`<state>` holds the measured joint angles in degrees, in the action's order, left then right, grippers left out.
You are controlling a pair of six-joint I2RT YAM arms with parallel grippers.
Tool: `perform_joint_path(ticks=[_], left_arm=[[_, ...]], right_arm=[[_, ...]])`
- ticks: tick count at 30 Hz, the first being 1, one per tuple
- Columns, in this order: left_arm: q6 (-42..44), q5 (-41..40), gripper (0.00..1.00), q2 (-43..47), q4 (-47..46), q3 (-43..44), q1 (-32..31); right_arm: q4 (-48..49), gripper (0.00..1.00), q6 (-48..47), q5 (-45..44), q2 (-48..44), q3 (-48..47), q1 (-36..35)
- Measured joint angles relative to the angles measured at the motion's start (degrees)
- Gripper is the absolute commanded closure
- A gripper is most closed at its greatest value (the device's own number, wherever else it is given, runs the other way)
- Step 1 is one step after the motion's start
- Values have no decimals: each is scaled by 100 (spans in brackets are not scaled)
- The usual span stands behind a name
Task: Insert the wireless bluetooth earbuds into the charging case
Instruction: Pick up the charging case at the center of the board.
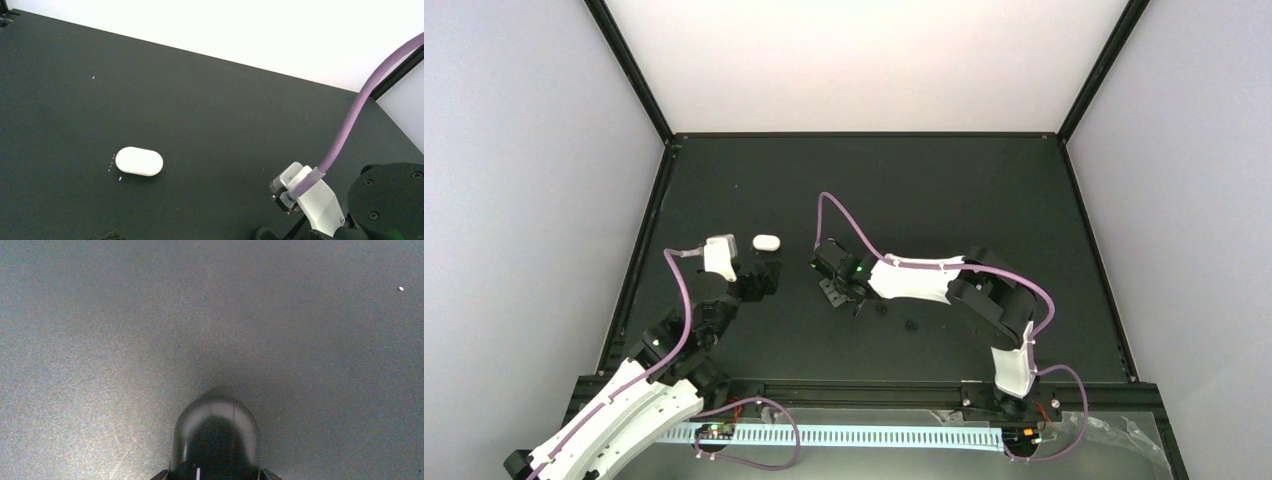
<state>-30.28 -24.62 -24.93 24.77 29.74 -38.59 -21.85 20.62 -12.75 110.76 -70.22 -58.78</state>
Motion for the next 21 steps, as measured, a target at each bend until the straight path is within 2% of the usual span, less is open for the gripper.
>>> perform_joint_path(ticks=[5,10,15,19,21], left_arm=[[-13,39,1,0,-2,-2,0],[-37,50,1,2,-2,-9,0],[-63,133,1,2,-7,-48,0],[-101,326,1,-2,-76,-114,0],[-120,481,1,-35,-131,-138,0]], right_arm=[[-31,59,-20,52,68,-46,0],[-42,69,-26,90,85,-70,0],[59,72,-39,85,11,37,0],[118,72,-76,68,-527,549,0],[140,72,-131,83,-1187,942,0]])
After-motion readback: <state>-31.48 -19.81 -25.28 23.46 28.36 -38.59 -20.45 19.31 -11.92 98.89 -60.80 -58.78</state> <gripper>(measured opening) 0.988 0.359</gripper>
